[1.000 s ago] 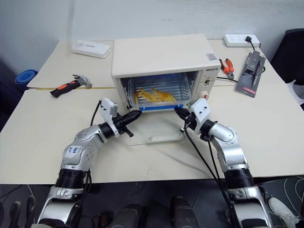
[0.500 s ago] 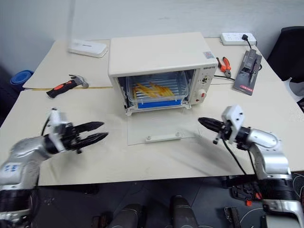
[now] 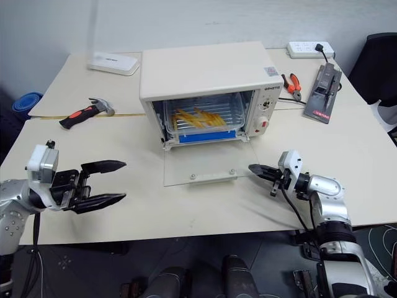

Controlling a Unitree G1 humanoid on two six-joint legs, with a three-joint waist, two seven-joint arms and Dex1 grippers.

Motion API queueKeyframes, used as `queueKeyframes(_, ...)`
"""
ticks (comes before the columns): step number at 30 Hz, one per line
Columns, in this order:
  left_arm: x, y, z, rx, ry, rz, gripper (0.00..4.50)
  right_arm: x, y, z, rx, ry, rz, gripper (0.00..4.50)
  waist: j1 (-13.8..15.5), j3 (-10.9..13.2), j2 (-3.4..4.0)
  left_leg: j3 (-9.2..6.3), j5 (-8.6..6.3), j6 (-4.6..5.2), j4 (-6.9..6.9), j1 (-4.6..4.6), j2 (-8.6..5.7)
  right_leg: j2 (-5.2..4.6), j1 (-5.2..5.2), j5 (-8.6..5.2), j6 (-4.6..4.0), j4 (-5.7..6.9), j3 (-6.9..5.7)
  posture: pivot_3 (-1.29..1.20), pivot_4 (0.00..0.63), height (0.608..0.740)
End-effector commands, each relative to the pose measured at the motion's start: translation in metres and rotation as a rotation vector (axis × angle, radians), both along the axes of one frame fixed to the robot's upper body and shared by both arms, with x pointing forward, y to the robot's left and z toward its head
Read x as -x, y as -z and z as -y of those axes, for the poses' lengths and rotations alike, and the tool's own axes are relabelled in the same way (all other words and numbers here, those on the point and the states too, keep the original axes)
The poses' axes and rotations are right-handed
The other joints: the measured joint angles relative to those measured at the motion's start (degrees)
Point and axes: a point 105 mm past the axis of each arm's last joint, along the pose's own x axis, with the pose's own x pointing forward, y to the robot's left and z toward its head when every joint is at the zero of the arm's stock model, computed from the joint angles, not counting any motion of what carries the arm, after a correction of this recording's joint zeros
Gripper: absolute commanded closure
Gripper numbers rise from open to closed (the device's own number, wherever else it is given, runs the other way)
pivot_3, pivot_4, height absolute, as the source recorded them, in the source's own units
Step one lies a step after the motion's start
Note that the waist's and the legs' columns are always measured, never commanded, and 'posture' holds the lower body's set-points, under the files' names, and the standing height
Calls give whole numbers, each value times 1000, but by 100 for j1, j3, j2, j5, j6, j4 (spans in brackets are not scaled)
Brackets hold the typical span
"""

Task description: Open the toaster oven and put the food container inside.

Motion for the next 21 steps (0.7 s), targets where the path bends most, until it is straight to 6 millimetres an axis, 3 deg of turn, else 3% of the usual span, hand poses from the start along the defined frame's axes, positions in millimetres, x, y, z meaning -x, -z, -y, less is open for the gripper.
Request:
queueKeyframes(1, -13, -8, -19, 37, -193, 97, 18, 0, -57, -1, -205, 20, 144, 4500, 7, 0, 1, 0, 0, -1, 2, 0, 1, 0, -1, 0, 0, 2, -1, 0, 150, 740)
queueKeyframes(6, -15, 9, -38, -40, -339, 132, 18, 6, -106, -1, -397, 40, 177, 4500, 22, 0, 1, 0, -1, -2, 4, 0, -1, -1, -1, 0, 0, 5, 0, 0, 150, 740)
queueKeyframes(8, -12, 18, -41, -92, -359, 127, 18, 14, -110, -2, -372, 19, 165, 4500, 24, 0, 1, 0, -1, 0, 1, -1, -1, -1, -1, 0, 0, 2, 0, 0, 150, 740)
queueKeyframes(12, -4, 34, -51, -198, -402, 106, 0, 44, -77, 0, -66, -65, 147, 3272, 113, -1, 0, -4, -7, 9, -6, -3, -1, -3, 1, 0, -1, -12, -2, 0, 150, 740)
queueKeyframes(16, 6, 48, -56, -274, -409, 80, 0, 72, -33, 17, 204, -132, 124, 1942, 170, 0, -1, 4, -12, 19, 0, -4, -4, -5, 12, 1, 2, -29, 2, 0, 150, 740)
queueKeyframes(21, 10, 56, -55, -253, -447, 79, 0, 82, -5, 43, 232, -41, 59, 236, 168, 0, -1, 4, -10, 17, 4, 18, -1, -4, 41, 1, 3, -30, 1, 0, 150, 740)
